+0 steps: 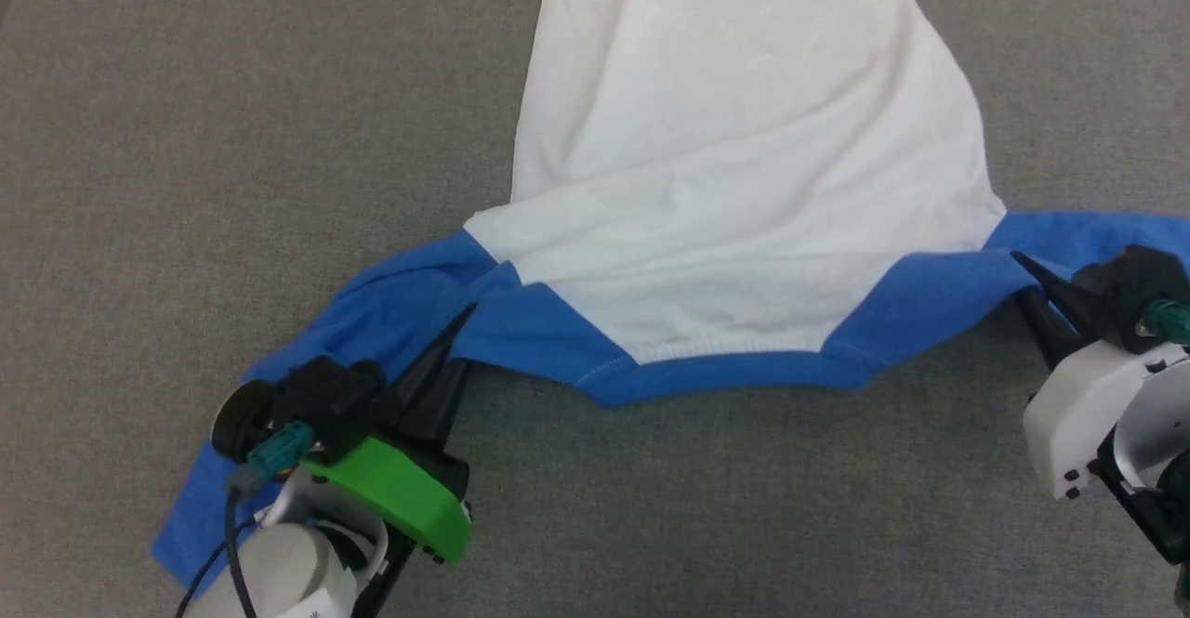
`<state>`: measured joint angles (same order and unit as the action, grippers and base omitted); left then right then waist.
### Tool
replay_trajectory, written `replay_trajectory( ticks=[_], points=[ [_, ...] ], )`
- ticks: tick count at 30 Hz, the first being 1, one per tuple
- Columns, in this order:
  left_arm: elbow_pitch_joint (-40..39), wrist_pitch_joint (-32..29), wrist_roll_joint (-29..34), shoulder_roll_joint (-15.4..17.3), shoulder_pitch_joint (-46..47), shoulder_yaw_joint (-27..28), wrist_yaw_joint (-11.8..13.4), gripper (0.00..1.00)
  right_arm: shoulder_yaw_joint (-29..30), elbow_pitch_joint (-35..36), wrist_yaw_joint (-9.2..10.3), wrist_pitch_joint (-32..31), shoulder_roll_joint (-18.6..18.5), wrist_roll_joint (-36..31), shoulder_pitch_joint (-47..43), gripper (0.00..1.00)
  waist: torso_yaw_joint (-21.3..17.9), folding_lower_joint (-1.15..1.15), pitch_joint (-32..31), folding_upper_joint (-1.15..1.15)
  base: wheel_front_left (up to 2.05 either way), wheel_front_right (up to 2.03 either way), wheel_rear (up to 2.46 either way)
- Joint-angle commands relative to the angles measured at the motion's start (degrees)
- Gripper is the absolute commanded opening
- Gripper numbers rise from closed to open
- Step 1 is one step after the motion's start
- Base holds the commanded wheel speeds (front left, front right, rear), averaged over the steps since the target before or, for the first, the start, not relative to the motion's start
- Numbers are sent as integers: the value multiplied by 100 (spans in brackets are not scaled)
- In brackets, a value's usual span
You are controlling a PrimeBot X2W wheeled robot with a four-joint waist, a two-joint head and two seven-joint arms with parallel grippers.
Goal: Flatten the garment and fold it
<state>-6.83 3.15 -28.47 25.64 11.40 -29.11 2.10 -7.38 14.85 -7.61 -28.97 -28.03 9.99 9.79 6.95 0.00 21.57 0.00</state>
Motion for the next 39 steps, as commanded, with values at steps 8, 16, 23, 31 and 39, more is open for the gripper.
replay_trajectory(
  ticks=[8, 16, 23, 31, 39],
  points=[
    [-1033, 291, -91, 72, 131, 564, 340, 0, 522, 822, 12, 637, 550, -256, 199, 0, -500, 0, -997, 0, 0, 0, 0],
    [-2036, -159, 35, 238, 987, 1065, 696, 0, 624, 1445, 12, 816, 567, -428, 1067, 0, -692, 0, -1400, 0, 0, 0, 0],
    [-2616, -1107, -48, 519, 1939, 1230, 715, 0, 498, 1776, 12, 511, 252, -370, 2055, 0, -791, 0, -1564, 0, 0, 0, 0],
    [-2344, -1935, -293, 633, 2833, 1209, 621, 0, 97, 1367, 12, 127, 54, -79, 2863, 0, -825, 0, -1384, 0, 0, 0, 0],
    [-878, -2226, -238, 678, 4116, 1053, 223, 0, -482, 166, 12, 133, -173, -14, 4253, 0, -767, 0, -611, 0, 0, 0, 0]
  ],
)
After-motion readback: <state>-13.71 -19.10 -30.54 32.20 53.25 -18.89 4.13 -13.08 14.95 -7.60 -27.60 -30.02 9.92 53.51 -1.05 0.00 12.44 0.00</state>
